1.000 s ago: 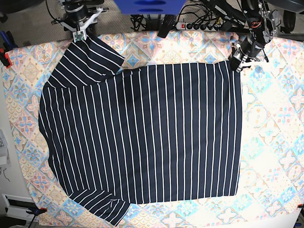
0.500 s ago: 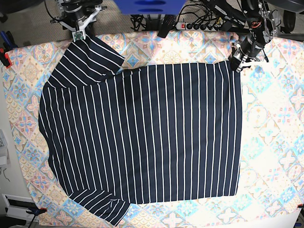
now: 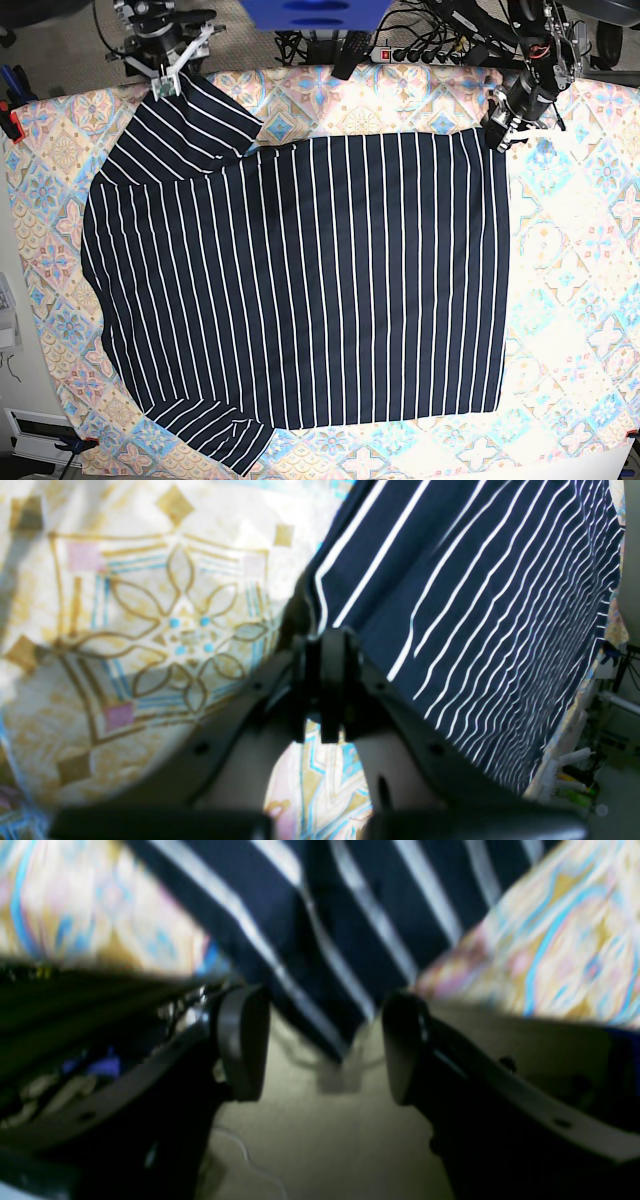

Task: Fold the T-shirt properly
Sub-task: 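Lower the right gripper onto the sleeve by the collar and grasp it, then pull the shirt with both grippers toward the robot to straighten it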

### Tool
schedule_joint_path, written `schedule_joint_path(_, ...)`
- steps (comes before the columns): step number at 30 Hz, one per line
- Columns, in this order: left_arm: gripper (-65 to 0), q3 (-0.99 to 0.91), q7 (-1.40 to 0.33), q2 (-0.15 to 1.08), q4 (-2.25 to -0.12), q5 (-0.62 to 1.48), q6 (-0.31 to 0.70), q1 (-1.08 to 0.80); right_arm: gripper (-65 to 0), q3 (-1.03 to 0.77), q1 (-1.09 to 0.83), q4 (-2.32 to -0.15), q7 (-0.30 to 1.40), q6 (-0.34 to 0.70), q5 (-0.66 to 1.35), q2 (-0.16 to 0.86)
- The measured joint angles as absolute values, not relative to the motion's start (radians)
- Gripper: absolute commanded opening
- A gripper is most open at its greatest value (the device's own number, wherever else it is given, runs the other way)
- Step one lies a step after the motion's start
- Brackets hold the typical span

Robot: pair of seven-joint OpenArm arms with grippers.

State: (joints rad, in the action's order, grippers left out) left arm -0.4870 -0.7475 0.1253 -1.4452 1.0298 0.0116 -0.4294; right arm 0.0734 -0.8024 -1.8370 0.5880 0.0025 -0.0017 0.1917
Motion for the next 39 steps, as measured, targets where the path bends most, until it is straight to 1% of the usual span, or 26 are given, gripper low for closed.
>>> schedule_joint_path(8,-65.0,-0.487,-0.748,0.126,-1.445,1.030,0.012,-0.429,-30.2,0.075,-0.749,-1.771,0.586,0.002,-0.001,0.192)
schedule_joint_path(10,-65.0,-0.487,-0.747,0.125,-1.445,1.029,0.012,-0.429,-32.0,0.075,-0.755,-1.739,0.576,0.002,0.000,0.191)
schedule_joint_path(12,-65.0,-0.487,-0.748,0.125,-1.444,1.030,0.012,-0.429,-37.5,0.075,-0.757,-1.722,0.603,0.002,-0.001,0.191)
schedule_joint_path(17,-65.0,-0.487,-0.748,0.125,-1.444,1.029,0.012,-0.427,-55.3,0.068,-0.754,-1.721,0.592,0.002,-0.001,0.191)
schedule_joint_path(21,-65.0,-0.487,-0.748,0.125,-1.444,1.029,0.012,-0.427,-65.0,0.067,-0.754,-1.723,0.592,0.002,0.000,0.191)
schedule_joint_path(27,-65.0,-0.487,-0.740,0.125,-1.444,1.036,0.015,-0.443,-65.0,0.065,-0.775,-1.775,0.590,0.002,-0.001,0.191)
schedule_joint_path(34,-65.0,-0.485,-0.744,0.147,-1.448,1.048,0.076,-0.503,-65.0,0.065,-0.854,-1.824,0.592,0.001,-0.001,0.192)
schedule_joint_path(39,-65.0,-0.484,-0.735,0.164,-1.452,1.060,0.092,-0.554,-65.0,0.065,-0.899,-1.827,0.586,0.002,-0.002,0.192)
